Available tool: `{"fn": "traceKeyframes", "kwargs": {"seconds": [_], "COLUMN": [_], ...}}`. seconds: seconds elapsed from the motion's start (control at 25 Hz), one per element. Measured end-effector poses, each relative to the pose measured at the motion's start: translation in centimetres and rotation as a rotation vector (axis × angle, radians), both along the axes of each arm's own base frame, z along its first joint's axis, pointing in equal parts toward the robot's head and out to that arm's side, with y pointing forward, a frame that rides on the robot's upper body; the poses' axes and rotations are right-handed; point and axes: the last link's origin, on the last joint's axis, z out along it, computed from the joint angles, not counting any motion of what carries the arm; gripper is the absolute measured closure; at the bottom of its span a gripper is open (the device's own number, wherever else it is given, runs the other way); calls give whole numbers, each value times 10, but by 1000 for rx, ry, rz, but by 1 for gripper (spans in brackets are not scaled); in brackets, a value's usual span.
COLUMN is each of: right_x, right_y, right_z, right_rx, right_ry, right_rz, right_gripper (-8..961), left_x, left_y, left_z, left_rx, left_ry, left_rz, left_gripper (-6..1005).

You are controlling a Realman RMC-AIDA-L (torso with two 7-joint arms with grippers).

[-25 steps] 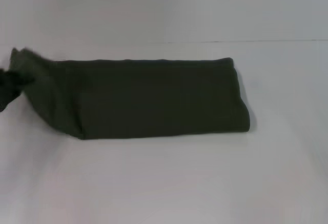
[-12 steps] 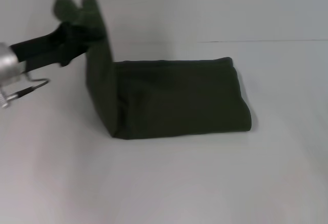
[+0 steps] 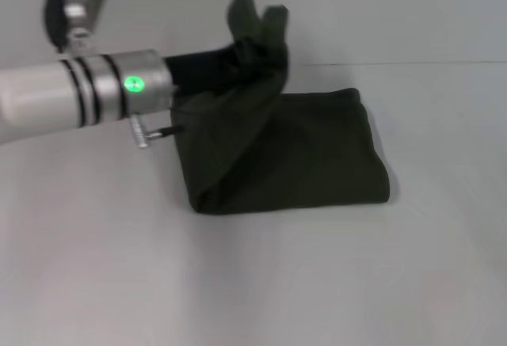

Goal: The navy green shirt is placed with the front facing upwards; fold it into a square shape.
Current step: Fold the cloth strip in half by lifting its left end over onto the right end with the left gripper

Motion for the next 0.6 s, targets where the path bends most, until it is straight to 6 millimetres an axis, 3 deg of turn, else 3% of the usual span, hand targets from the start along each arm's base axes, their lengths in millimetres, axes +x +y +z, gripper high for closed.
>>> {"fn": "traceKeyframes", "kwargs": {"seconds": [0.08,0.32,0.6], "right_x": [0,-2,-2], "right_y": [0,1,1], "right_z": [0,-2,-1], "right_rx": [-2,-4,-3], "right_ry": [1,4,4], "right_rz": [2,6,6], "right_gripper": [209,209,209], "left_x": [14,26,22], "left_y": [2,-4,-9], "left_z": [-24,-50,-60], "left_rx": [-25,-65,-71], "left_ry": [73,178,235], "left_rz": [-34,-117,-151], "left_gripper": [856,823,785]}}
